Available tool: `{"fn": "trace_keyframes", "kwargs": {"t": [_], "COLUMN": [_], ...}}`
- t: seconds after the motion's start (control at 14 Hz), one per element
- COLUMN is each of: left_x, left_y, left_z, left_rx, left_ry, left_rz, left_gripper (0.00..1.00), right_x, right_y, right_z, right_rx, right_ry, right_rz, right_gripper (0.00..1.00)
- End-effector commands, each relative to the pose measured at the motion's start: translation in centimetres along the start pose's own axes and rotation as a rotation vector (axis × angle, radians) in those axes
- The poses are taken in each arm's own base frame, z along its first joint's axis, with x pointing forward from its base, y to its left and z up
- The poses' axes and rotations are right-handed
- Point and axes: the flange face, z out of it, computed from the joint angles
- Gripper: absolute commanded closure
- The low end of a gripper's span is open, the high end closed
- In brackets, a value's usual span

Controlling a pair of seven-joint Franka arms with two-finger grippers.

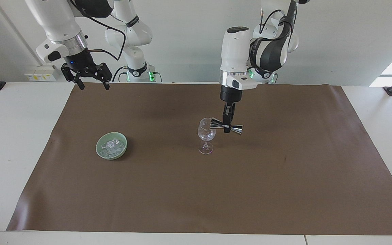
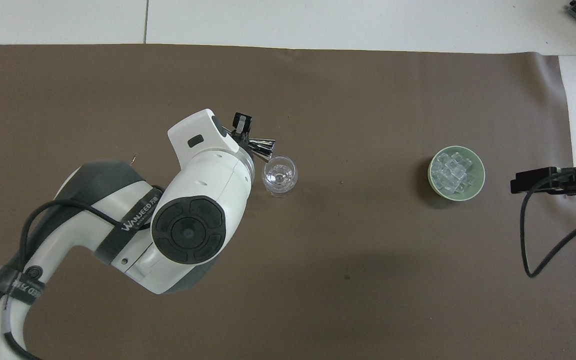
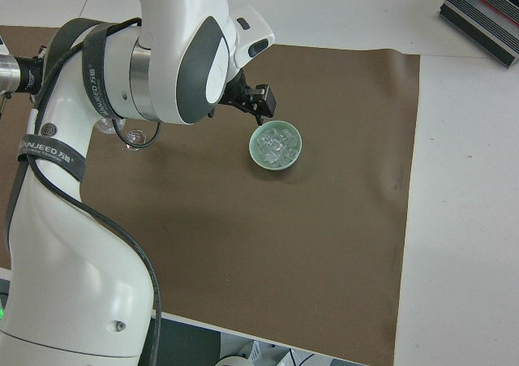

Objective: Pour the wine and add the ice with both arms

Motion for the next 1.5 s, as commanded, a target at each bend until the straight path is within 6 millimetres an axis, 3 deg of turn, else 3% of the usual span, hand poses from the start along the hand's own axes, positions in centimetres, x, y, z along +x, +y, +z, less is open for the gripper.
{"fn": "trace_keyframes", "kwargs": {"t": [0.0, 0.14, 0.64, 0.93, 1.21, 1.43], "left_x": [1.5, 1.9, 10.4, 16.3, 21.1, 23.8], "left_y": [0.7, 0.7, -0.1, -1.7, -3.5, -5.0], "left_z": [0.7, 0.8, 3.4, 4.7, 5.7, 6.5], "left_rx": [0.008, 0.029, 0.098, 0.099, 0.098, 0.085], "left_ry": [-0.042, -0.091, -0.283, -0.384, -0.526, -0.582], "left_rz": [-0.034, -0.036, -0.141, -0.258, -0.340, -0.479], "left_gripper": [1.00, 1.00, 1.00, 1.00, 1.00, 1.00], "right_x": [-1.0, -0.9, -1.5, -1.0, -0.4, 0.5], "right_y": [0.4, 0.2, 0.3, 0.4, 0.1, 0.7], "right_z": [-0.2, -0.2, 1.5, 5.0, 6.6, 9.3], "right_rx": [-0.009, -0.010, -0.006, -0.004, -0.013, -0.025], "right_ry": [-0.007, 0.006, 0.014, 0.085, 0.142, 0.120], "right_rz": [0.004, -0.001, -0.013, -0.066, -0.171, -0.284], "right_gripper": [0.00, 0.00, 0.00, 0.00, 0.00, 0.00]}}
